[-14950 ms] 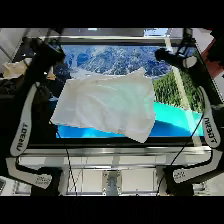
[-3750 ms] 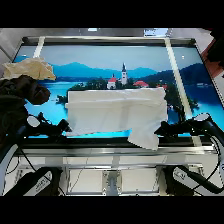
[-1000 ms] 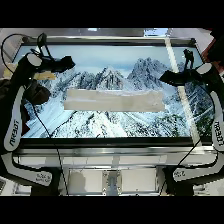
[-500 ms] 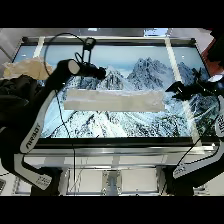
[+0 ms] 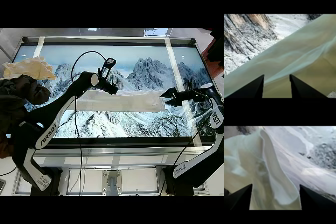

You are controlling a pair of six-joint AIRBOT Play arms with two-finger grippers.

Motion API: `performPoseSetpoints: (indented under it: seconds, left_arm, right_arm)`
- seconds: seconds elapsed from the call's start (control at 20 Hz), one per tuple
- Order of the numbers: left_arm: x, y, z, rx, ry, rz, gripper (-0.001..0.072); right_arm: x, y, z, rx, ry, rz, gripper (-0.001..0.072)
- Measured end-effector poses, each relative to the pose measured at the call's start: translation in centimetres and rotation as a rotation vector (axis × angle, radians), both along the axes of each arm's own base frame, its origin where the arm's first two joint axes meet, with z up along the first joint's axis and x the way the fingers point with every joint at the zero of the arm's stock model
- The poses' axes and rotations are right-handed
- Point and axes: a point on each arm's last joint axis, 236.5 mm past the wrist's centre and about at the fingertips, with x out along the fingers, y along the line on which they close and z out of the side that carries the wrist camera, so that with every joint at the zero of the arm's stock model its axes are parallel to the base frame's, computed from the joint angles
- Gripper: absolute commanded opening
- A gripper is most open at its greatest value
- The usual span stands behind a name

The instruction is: Fold the shirts.

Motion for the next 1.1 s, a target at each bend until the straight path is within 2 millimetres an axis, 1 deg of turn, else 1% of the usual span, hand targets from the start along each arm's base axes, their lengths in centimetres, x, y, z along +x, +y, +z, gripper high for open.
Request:
performPoseSetpoints:
  seconds: [0.1, 0.25, 0.3, 0.4, 0.45, 0.5, 0.55, 0.65, 0.75, 0.85, 1.0, 1.05, 1.1]
  left_arm:
    - [-0.1, -0.1, -0.2, 0.001, 0.007, 0.000, 0.0380]
    - [-0.3, -0.2, -0.4, 0.003, 0.012, -0.001, 0.0371]
    - [-0.3, -0.2, -0.5, 0.004, 0.013, -0.002, 0.0341]
    - [-0.3, -0.2, -0.5, 0.006, 0.011, -0.006, 0.0331]
    - [-0.2, -0.1, -0.5, 0.011, 0.007, -0.009, 0.0178]
    - [-0.2, -0.1, -0.5, 0.014, 0.006, -0.009, 0.0016]
    - [-0.2, 0.0, -0.7, 0.020, 0.004, -0.011, 0.0013]
    - [-0.1, 0.1, -1.1, 0.033, 0.005, -0.014, 0.0012]
    - [-0.4, 0.3, -2.0, 0.046, 0.028, -0.012, 0.0012]
    - [-1.0, 0.6, -3.8, 0.065, 0.083, 0.000, 0.0012]
    - [-2.4, 1.4, -7.0, 0.110, 0.187, 0.018, 0.0012]
    - [-2.8, 1.7, -8.0, 0.128, 0.214, 0.023, 0.0012]
    - [-3.0, 1.9, -8.5, 0.134, 0.232, 0.034, 0.0012]
  right_arm:
    - [0.0, 0.8, -0.2, 0.007, 0.003, 0.014, 0.0677]
    - [0.1, 2.6, -0.4, 0.011, 0.007, 0.054, 0.0674]
    - [0.1, 3.3, -0.4, 0.014, 0.007, 0.067, 0.0655]
    - [0.1, 4.6, -0.4, 0.025, 0.004, 0.095, 0.0554]
    - [0.2, 5.2, -0.3, 0.033, 0.002, 0.104, 0.0416]
    - [0.2, 5.7, -0.1, 0.048, 0.000, 0.109, 0.0186]
    - [0.3, 6.4, 0.6, 0.082, -0.005, 0.110, 0.0030]
    - [0.7, 7.8, 2.3, 0.155, -0.031, 0.110, 0.0028]
    - [1.2, 9.1, 4.9, 0.246, -0.078, 0.111, 0.0028]
    - [1.7, 10.2, 7.7, 0.313, -0.129, 0.119, 0.0027]
    - [2.3, 12.1, 12.4, 0.367, -0.218, 0.159, 0.0027]
    - [2.4, 12.9, 13.9, 0.371, -0.240, 0.175, 0.0027]
    - [2.5, 13.9, 15.5, 0.378, -0.264, 0.200, 0.0027]
